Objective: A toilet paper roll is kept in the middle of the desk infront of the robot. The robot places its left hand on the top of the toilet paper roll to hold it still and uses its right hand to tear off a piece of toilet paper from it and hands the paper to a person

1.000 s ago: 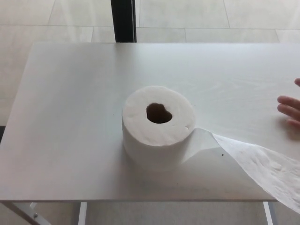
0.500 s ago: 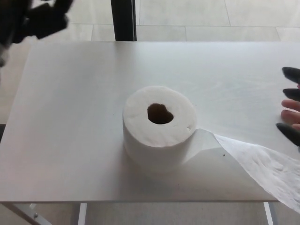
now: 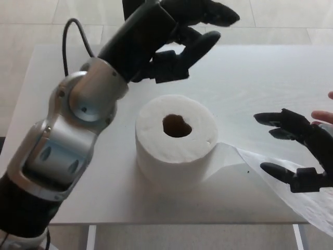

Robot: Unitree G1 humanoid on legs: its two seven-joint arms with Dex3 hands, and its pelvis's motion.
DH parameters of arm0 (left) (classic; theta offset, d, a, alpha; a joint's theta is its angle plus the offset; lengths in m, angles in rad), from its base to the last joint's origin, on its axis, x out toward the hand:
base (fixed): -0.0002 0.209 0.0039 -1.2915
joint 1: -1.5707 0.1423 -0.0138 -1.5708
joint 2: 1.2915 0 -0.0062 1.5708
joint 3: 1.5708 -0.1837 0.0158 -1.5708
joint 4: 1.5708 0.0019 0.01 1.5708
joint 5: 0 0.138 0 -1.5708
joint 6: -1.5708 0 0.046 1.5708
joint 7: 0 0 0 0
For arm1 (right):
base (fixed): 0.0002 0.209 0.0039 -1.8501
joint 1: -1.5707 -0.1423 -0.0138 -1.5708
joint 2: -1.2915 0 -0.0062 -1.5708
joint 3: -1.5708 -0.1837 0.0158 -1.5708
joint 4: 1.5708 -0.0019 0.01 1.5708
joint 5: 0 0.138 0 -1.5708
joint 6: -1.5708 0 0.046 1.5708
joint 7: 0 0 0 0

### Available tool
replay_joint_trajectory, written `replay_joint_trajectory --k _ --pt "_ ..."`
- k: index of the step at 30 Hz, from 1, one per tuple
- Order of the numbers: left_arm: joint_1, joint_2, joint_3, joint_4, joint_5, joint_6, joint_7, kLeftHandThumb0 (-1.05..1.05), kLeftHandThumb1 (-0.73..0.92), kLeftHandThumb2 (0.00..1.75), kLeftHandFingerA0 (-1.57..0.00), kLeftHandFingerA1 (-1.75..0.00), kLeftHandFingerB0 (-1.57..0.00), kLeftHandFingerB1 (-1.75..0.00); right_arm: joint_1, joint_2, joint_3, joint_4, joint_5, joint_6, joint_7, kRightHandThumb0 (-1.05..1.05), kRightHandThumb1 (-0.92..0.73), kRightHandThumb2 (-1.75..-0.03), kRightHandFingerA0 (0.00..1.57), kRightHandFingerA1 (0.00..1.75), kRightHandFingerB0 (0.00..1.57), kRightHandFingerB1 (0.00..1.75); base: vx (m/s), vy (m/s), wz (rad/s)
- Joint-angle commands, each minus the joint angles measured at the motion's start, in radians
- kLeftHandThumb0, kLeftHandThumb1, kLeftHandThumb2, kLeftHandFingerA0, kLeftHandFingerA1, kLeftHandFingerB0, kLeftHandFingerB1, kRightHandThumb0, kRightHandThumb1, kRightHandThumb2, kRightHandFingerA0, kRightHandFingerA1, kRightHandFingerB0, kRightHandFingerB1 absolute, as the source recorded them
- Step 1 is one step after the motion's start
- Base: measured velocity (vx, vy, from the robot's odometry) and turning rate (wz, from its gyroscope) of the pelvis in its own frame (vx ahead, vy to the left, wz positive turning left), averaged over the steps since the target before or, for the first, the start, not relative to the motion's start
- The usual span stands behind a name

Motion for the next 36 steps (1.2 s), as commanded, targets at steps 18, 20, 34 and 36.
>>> replay_joint_trajectory --k 18,20,34,36 --pt "0.097 0.174 -0.344 0.205 0.554 -0.120 0.185 -0.59 0.75 0.63 -0.69 -0.53 -0.57 -0.44 -0.035 -0.007 0.044 0.005 -0.228 0.067 -0.027 -0.73 -0.70 -0.61 0.27 0.66 0.39 0.47 0.00 0.000 0.00" --pt "0.096 0.162 -0.354 0.238 0.561 -0.132 0.213 -0.59 0.74 0.63 -0.69 -0.54 -0.58 -0.45 -0.030 -0.007 0.046 -0.005 -0.232 0.072 -0.018 -0.72 -0.71 -0.62 0.26 0.65 0.39 0.47 0.00 0.000 0.00" --pt "0.080 0.060 -0.432 0.451 0.646 -0.170 0.396 -0.56 0.73 0.62 -0.69 -0.58 -0.63 -0.47 -0.057 0.010 0.122 -0.034 -0.330 0.223 0.047 -0.79 -0.72 -0.62 0.14 0.68 0.24 0.48 0.00 0.000 0.00" --pt "0.082 0.050 -0.428 0.463 0.654 -0.178 0.415 -0.56 0.72 0.62 -0.70 -0.59 -0.64 -0.47 -0.066 0.011 0.140 -0.040 -0.346 0.259 0.061 -0.80 -0.55 -0.93 0.12 0.63 0.17 0.53 0.00 0.000 0.00"
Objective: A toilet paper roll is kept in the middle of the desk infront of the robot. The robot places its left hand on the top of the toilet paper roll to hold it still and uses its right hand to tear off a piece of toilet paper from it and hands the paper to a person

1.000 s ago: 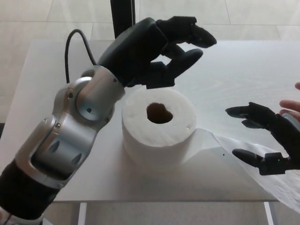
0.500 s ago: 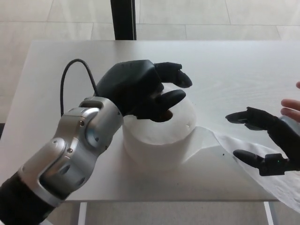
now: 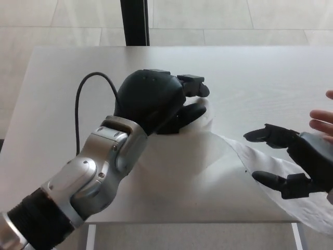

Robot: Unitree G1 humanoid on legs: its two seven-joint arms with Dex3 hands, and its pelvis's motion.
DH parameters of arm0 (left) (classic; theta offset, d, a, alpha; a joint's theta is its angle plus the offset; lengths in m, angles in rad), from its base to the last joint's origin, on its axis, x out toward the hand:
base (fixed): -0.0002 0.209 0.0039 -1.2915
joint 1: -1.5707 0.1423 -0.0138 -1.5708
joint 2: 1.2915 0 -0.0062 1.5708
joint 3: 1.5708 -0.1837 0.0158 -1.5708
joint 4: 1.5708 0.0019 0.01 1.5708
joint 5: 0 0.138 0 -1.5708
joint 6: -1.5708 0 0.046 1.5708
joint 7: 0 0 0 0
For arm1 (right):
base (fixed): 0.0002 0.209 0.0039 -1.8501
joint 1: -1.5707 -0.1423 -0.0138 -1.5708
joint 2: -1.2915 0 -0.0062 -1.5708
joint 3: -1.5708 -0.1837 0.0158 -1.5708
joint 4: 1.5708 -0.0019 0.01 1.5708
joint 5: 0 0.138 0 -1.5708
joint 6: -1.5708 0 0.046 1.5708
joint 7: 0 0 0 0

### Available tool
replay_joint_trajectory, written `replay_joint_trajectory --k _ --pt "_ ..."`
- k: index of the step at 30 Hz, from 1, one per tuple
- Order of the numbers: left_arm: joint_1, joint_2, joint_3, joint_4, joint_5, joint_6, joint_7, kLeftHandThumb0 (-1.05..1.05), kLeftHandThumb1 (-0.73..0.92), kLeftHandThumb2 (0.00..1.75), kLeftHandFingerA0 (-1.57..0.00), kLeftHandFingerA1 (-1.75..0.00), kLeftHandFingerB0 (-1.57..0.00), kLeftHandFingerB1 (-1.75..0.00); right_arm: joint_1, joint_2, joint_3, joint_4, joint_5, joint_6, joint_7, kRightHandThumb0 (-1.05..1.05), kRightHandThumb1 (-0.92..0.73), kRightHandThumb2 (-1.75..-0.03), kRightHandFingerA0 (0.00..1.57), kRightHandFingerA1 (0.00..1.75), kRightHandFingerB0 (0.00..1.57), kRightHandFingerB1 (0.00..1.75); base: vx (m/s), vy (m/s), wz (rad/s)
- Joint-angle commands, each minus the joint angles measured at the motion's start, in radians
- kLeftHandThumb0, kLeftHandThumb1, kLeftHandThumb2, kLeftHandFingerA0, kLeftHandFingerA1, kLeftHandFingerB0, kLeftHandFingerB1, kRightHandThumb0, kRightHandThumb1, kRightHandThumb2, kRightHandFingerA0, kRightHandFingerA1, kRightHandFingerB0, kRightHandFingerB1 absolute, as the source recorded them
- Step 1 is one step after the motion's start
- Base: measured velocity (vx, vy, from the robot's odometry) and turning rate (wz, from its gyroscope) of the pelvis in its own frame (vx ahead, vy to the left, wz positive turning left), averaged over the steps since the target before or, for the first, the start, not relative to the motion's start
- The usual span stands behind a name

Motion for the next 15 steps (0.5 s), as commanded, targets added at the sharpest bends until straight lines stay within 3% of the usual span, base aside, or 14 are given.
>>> replay_joint_trajectory --k 1,2,3,4,5,7,8,9,10,11,12,15 --pt "0.062 -0.009 -0.060 0.130 0.165 -0.057 0.104 -0.55 0.72 0.62 -0.70 -0.58 -0.66 -0.48 -0.037 0.010 0.064 -0.037 -0.150 0.204 0.064 -0.83 -0.54 -0.96 0.03 0.59 0.13 0.53 0.00 0.000 0.00" --pt "0.073 -0.018 -0.058 0.131 0.165 -0.063 0.124 -0.55 0.70 0.61 -0.72 -0.59 -0.68 -0.49 -0.038 0.012 0.079 -0.044 -0.170 0.232 0.074 -0.87 -0.56 -0.97 0.02 0.55 0.12 0.53 0.00 0.000 0.00" --pt "0.091 -0.028 -0.059 0.129 0.170 -0.061 0.145 -0.54 0.69 0.61 -0.70 -0.59 -0.71 -0.51 -0.042 0.014 0.102 -0.053 -0.198 0.264 0.089 -0.87 -0.71 -0.62 0.00 0.39 0.07 0.47 0.00 0.000 0.00" --pt "0.106 -0.036 -0.063 0.121 0.176 -0.045 0.143 -0.54 0.69 0.61 -0.70 -0.59 -0.71 -0.51 -0.045 0.020 0.119 -0.059 -0.221 0.288 0.096 -0.87 -0.71 -0.62 0.00 0.39 0.07 0.47 0.00 0.000 0.00" --pt "0.134 -0.050 -0.056 0.107 0.171 -0.034 0.156 -0.53 0.67 0.60 -0.72 -0.59 -0.72 -0.52 -0.039 0.031 0.127 -0.070 -0.226 0.308 0.096 -0.97 -0.61 -1.00 0.00 0.32 0.08 0.43 0.00 0.000 0.00" --pt "0.158 -0.066 -0.042 0.103 0.169 -0.030 0.181 -0.51 0.65 0.60 -0.71 -0.60 -0.72 -0.52 -0.035 0.039 0.132 -0.088 -0.226 0.330 0.103 -0.89 -0.56 -0.98 0.00 0.33 0.09 0.44 0.00 0.000 0.00" --pt "0.183 -0.082 -0.028 0.094 0.161 -0.019 0.203 -0.49 0.64 0.60 -0.72 -0.60 -0.69 -0.51 -0.036 0.050 0.129 -0.091 -0.215 0.340 0.105 -0.85 -0.68 -0.61 0.00 0.28 0.09 0.44 0.00 0.000 0.00" --pt "0.209 -0.093 -0.020 0.084 0.166 -0.006 0.233 -0.48 0.63 0.59 -0.73 -0.62 -0.67 -0.51 -0.034 0.059 0.130 -0.092 -0.215 0.349 0.101 -0.96 -0.58 -0.96 0.00 0.26 0.10 0.46 0.00 0.000 0.00" --pt "0.226 -0.102 -0.014 0.080 0.172 -0.002 0.252 -0.48 0.63 0.59 -0.73 -0.62 -0.67 -0.51 -0.032 0.063 0.132 -0.096 -0.221 0.357 0.101 -0.96 -0.58 -0.96 0.00 0.26 0.10 0.46 0.00 0.000 0.00" --pt "0.273 -0.129 0.012 0.075 0.171 0.010 0.329 -0.39 0.67 0.59 -0.74 -0.63 -0.62 -0.51 -0.036 0.070 0.158 -0.104 -0.277 0.411 0.112 -0.89 -0.69 -0.60 0.00 0.36 0.12 0.44 0.00 0.000 0.00" --pt "0.303 -0.158 0.037 0.078 0.165 0.010 0.397 -0.31 0.66 0.63 -0.74 -0.65 -0.63 -0.54 -0.033 0.077 0.163 -0.107 -0.289 0.429 0.107 -0.84 -0.50 -0.96 0.00 0.39 0.09 0.50 0.00 0.000 0.00" --pt "0.341 -0.180 0.083 0.052 0.153 0.012 0.414 -0.21 0.65 0.71 -0.69 -0.67 -0.58 -0.54 -0.033 0.100 0.175 -0.102 -0.326 0.479 0.095 -0.81 -0.48 -0.92 0.00 0.46 0.10 0.52 0.00 0.000 0.00"
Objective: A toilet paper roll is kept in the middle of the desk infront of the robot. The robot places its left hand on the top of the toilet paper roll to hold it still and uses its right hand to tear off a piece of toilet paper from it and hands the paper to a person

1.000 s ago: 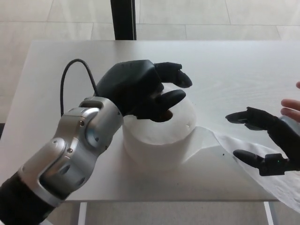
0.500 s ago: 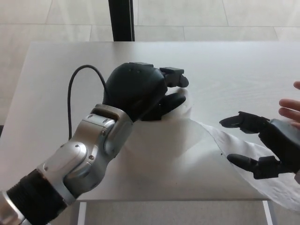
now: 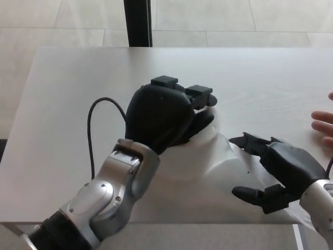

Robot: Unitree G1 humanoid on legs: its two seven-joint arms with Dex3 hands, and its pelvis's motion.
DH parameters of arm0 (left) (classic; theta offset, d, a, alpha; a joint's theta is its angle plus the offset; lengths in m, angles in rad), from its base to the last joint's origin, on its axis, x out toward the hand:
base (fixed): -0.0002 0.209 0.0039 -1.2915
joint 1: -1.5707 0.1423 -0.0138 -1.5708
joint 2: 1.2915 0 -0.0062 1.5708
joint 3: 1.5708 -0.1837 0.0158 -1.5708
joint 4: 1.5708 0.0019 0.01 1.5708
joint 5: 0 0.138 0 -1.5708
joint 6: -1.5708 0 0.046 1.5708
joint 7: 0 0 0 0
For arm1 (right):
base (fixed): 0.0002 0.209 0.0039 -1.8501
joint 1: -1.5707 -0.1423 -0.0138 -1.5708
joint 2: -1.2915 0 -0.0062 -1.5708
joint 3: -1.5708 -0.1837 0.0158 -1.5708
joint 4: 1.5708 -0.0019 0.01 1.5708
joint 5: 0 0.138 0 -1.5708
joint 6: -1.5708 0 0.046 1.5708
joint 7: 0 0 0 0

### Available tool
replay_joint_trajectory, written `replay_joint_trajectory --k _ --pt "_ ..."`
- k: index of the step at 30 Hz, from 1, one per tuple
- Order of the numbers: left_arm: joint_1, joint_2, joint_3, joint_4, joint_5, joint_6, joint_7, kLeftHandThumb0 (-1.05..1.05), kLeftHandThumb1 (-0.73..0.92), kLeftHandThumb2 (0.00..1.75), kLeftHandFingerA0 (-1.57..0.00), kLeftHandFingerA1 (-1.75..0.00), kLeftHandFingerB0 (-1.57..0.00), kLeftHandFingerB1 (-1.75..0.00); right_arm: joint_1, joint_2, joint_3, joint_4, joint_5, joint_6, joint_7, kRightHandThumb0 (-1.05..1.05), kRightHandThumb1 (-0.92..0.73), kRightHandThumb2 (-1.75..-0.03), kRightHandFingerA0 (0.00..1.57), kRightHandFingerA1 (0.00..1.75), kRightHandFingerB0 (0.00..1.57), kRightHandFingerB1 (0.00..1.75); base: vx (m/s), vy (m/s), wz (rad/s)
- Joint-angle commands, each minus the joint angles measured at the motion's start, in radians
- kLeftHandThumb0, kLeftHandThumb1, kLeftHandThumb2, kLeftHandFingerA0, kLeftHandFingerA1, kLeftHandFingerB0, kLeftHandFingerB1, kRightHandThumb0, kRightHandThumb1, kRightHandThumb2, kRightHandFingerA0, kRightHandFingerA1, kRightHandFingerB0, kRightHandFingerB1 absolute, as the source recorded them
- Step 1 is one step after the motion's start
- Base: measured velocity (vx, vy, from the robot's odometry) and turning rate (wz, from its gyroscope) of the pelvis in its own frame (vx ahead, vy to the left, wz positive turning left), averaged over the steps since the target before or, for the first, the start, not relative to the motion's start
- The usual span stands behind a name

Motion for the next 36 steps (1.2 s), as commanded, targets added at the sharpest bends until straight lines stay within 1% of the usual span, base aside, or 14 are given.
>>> replay_joint_trajectory --k 1,2,3,5,6,9,11,12,14,16,20,30,34,36 --pt "0.215 -0.076 0.089 0.048 0.028 0.017 0.260 -0.19 0.59 0.80 -0.71 -0.69 -0.59 -0.56 -0.010 0.060 0.049 -0.016 -0.209 0.294 0.010 -0.78 -0.47 -0.87 0.02 0.54 0.14 0.51 0.00 0.000 0.00" --pt "0.227 -0.090 0.103 0.053 0.030 0.012 0.295 -0.18 0.58 0.84 -0.71 -0.69 -0.60 -0.57 -0.002 0.066 0.053 -0.008 -0.233 0.297 -0.019 -0.73 -0.45 -0.86 0.05 0.60 0.17 0.51 0.00 0.000 0.00" --pt "0.238 -0.097 0.112 0.045 0.034 0.021 0.294 -0.19 0.58 0.88 -0.67 -0.71 -0.58 -0.58 0.003 0.067 0.060 0.002 -0.265 0.293 -0.049 -0.68 -0.62 -0.58 0.14 0.71 0.25 0.43 0.00 0.000 0.00" --pt "0.255 -0.108 0.127 0.036 0.036 0.012 0.298 -0.20 0.56 0.88 -0.66 -0.73 -0.59 -0.59 0.012 0.079 0.056 0.019 -0.289 0.288 -0.105 -0.64 -0.62 -0.58 0.30 0.86 0.27 0.43 0.00 0.000 0.00" --pt "0.291 -0.115 0.144 0.026 0.025 -0.016 0.329 -0.20 0.52 0.84 -0.73 -0.82 -0.63 -0.59 0.033 0.102 0.030 0.061 -0.290 0.213 -0.267 -0.50 -0.66 -0.66 0.77 1.59 0.35 0.46 0.00 0.000 0.00" --pt "0.335 -0.116 0.145 0.023 0.047 -0.025 0.336 -0.21 0.53 0.83 -0.71 -0.78 -0.64 -0.58 0.051 0.119 -0.008 0.096 -0.277 0.134 -0.402 -0.37 -0.81 -0.70 0.99 1.75 0.49 0.53 0.00 0.000 0.00" --pt "0.348 -0.116 0.145 0.021 0.054 -0.026 0.336 -0.21 0.53 0.83 -0.71 -0.78 -0.64 -0.58 0.055 0.123 -0.016 0.107 -0.278 0.110 -0.439 -0.37 -0.81 -0.70 0.99 1.75 0.49 0.53 0.00 0.000 0.00" --pt "0.379 -0.105 0.142 0.032 0.047 -0.045 0.342 -0.23 0.55 0.83 -0.72 -0.74 -0.64 -0.57 0.059 0.113 -0.036 0.134 -0.269 0.015 -0.553 -0.34 -0.74 -0.85 0.97 1.75 0.75 1.10 0.00 0.000 0.00" --pt "0.394 -0.101 0.147 0.041 0.042 -0.059 0.351 -0.24 0.56 0.83 -0.70 -0.72 -0.64 -0.57 0.054 0.115 -0.041 0.161 -0.268 -0.044 -0.638 -0.37 -0.77 -0.76 0.90 1.75 0.75 1.54 0.00 0.000 0.00" --pt "0.402 -0.101 0.147 0.045 0.041 -0.068 0.355 -0.26 0.56 0.83 -0.69 -0.71 -0.64 -0.57 0.046 0.110 -0.043 0.181 -0.274 -0.074 -0.695 -0.34 -0.84 -0.70 0.82 1.75 0.60 1.70 0.00 0.000 0.00" --pt "0.412 -0.101 0.149 0.050 0.035 -0.080 0.359 -0.26 0.57 0.82 -0.70 -0.76 -0.64 -0.57 0.037 0.127 -0.071 0.199 -0.237 -0.155 -0.782 -0.33 -0.85 -0.71 0.76 1.75 0.51 1.73 0.00 0.000 0.00" --pt "0.428 -0.097 0.130 0.075 0.062 -0.072 0.370 -0.29 0.59 0.76 -0.68 -0.73 -0.63 -0.55 0.046 0.171 -0.112 0.188 -0.132 -0.319 -0.803 -0.30 -0.77 -0.87 0.81 1.75 0.60 1.72 0.00 0.000 0.00" --pt "0.429 -0.092 0.126 0.080 0.072 -0.059 0.350 -0.29 0.61 0.74 -0.70 -0.79 -0.61 -0.56 0.048 0.280 -0.207 0.143 0.054 -0.389 -0.715 -0.30 -0.61 -1.12 0.98 1.72 0.72 1.58 0.00 0.000 0.00" --pt "0.434 -0.087 0.120 0.086 0.084 -0.058 0.347 -0.31 0.61 0.72 -0.68 -0.74 -0.61 -0.55 0.046 0.354 -0.269 0.093 0.137 -0.349 -0.665 -0.36 -0.55 -1.15 0.94 1.63 0.79 1.50 0.00 0.000 0.00"
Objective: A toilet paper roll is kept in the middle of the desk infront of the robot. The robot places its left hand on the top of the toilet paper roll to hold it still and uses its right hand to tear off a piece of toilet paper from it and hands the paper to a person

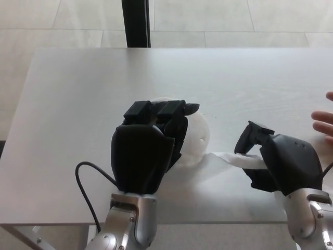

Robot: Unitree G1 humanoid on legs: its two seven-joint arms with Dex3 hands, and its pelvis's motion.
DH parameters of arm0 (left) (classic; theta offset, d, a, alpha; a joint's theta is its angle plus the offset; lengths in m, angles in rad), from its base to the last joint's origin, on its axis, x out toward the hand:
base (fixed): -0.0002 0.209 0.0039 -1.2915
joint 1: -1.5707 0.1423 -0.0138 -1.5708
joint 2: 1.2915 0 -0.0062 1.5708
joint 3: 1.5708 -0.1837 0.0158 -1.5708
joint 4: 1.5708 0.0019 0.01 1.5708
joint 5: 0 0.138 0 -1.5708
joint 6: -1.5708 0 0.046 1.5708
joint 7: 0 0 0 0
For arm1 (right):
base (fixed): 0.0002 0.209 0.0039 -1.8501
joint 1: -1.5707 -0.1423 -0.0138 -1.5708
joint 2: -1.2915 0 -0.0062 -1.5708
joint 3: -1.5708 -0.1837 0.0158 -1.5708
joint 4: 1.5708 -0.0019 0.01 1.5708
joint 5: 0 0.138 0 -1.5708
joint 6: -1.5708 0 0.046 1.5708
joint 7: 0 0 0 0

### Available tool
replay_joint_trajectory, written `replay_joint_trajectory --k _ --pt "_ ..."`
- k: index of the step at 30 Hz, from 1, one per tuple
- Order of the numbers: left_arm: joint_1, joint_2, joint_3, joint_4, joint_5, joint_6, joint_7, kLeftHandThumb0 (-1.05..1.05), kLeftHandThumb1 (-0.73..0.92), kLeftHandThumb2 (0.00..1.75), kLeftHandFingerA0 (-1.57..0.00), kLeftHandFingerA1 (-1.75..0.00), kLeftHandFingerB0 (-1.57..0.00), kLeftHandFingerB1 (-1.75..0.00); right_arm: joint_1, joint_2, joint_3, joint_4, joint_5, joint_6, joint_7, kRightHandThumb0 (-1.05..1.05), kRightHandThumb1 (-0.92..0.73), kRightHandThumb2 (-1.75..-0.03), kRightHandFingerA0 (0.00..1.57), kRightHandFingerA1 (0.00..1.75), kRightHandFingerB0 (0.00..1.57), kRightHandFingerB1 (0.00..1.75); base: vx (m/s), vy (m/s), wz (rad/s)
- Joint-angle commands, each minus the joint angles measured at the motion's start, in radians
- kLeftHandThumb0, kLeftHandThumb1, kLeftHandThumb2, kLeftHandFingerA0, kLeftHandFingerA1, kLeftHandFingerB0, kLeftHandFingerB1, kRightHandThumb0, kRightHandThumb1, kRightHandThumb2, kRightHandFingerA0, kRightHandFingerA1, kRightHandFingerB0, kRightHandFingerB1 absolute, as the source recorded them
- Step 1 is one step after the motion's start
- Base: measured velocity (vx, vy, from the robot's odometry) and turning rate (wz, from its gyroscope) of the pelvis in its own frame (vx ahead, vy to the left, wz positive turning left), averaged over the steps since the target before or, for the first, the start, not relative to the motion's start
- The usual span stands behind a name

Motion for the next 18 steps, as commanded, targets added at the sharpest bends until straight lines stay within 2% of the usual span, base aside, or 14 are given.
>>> replay_joint_trajectory --k 1,2,5,6,7,8,10,11,12,13,14,16,18 --pt "0.147 0.054 -0.010 0.125 0.033 0.016 -0.003 -0.31 0.61 0.72 -0.68 -0.74 -0.61 -0.55 0.027 0.173 -0.218 -0.035 0.274 -0.262 -0.225 -0.36 -0.55 -1.15 0.94 1.63 0.79 1.50 0.00 0.000 0.00" --pt "0.150 0.059 -0.011 0.124 0.037 0.020 -0.015 -0.30 0.62 0.69 -0.67 -0.72 -0.61 -0.54 0.005 0.216 -0.258 -0.060 0.307 -0.252 -0.227 -0.31 -0.54 -1.13 0.93 1.64 0.79 1.49 0.00 0.000 0.00" --pt "0.159 0.063 -0.010 0.120 0.036 0.020 -0.028 -0.31 0.63 0.68 -0.67 -0.73 -0.59 -0.54 -0.027 0.256 -0.304 -0.073 0.333 -0.263 -0.224 -0.27 -0.53 -1.11 0.89 1.68 0.77 1.51 0.00 0.000 0.00" --pt "0.164 0.066 -0.011 0.113 0.041 0.029 -0.037 -0.31 0.62 0.67 -0.67 -0.72 -0.60 -0.54 -0.051 0.264 -0.322 -0.076 0.345 -0.277 -0.219 -0.22 -0.51 -1.16 0.91 1.61 0.83 1.43 0.00 0.000 0.00" --pt "0.166 0.066 -0.011 0.113 0.042 0.029 -0.036 -0.31 0.62 0.67 -0.67 -0.72 -0.60 -0.54 -0.063 0.275 -0.339 -0.085 0.358 -0.273 -0.206 -0.22 -0.51 -1.16 0.91 1.61 0.83 1.43 0.00 0.000 0.00" --pt "0.169 0.065 -0.013 0.112 0.039 0.025 -0.038 -0.31 0.61 0.66 -0.68 -0.71 -0.60 -0.54 -0.120 0.279 -0.380 -0.104 0.399 -0.272 -0.189 -0.15 -0.44 -1.27 0.95 1.60 0.86 1.45 0.00 0.000 0.00" --pt "0.170 0.070 -0.012 0.112 0.046 0.025 -0.035 -0.31 0.61 0.66 -0.68 -0.71 -0.60 -0.54 -0.141 0.288 -0.395 -0.103 0.395 -0.271 -0.186 -0.15 -0.44 -1.27 0.95 1.60 0.86 1.45 0.00 0.000 0.00" --pt "0.170 0.068 -0.012 0.112 0.047 0.029 -0.039 -0.31 0.61 0.67 -0.67 -0.72 -0.60 -0.54 -0.184 0.287 -0.422 -0.118 0.399 -0.231 -0.180 -0.17 -0.37 -1.34 0.95 1.63 0.86 1.48 0.00 0.000 0.00" --pt "0.169 0.068 -0.014 0.113 0.051 0.032 -0.040 -0.32 0.61 0.67 -0.67 -0.73 -0.60 -0.54 -0.220 0.273 -0.442 -0.124 0.403 -0.211 -0.161 -0.15 -0.38 -1.38 0.94 1.67 0.83 1.53 0.00 0.000 0.00" --pt "0.172 0.070 -0.013 0.110 0.052 0.032 -0.047 -0.31 0.62 0.66 -0.66 -0.70 -0.59 -0.54 -0.249 0.253 -0.451 -0.111 0.377 -0.223 -0.170 -0.14 -0.37 -1.37 1.00 1.63 0.87 1.49 0.00 0.000 0.00" --pt "0.175 0.073 -0.012 0.105 0.052 0.034 -0.056 -0.32 0.63 0.66 -0.64 -0.69 -0.58 -0.53 -0.277 0.241 -0.470 -0.086 0.413 -0.273 -0.155 -0.09 -0.34 -1.44 0.99 1.65 0.89 1.49 0.00 0.000 0.00" --pt "0.174 0.072 -0.010 0.109 0.055 0.029 -0.051 -0.31 0.62 0.65 -0.66 -0.68 -0.59 -0.54 -0.330 0.239 -0.511 -0.084 0.444 -0.232 -0.134 -0.11 -0.35 -1.39 1.01 1.55 0.92 1.43 0.00 0.000 0.00" --pt "0.175 0.070 -0.012 0.107 0.059 0.038 -0.061 -0.31 0.62 0.62 -0.66 -0.67 -0.59 -0.52 -0.366 0.214 -0.531 -0.078 0.421 -0.202 -0.128 -0.14 -0.40 -1.30 1.01 1.61 0.88 1.46 0.00 0.000 0.00"
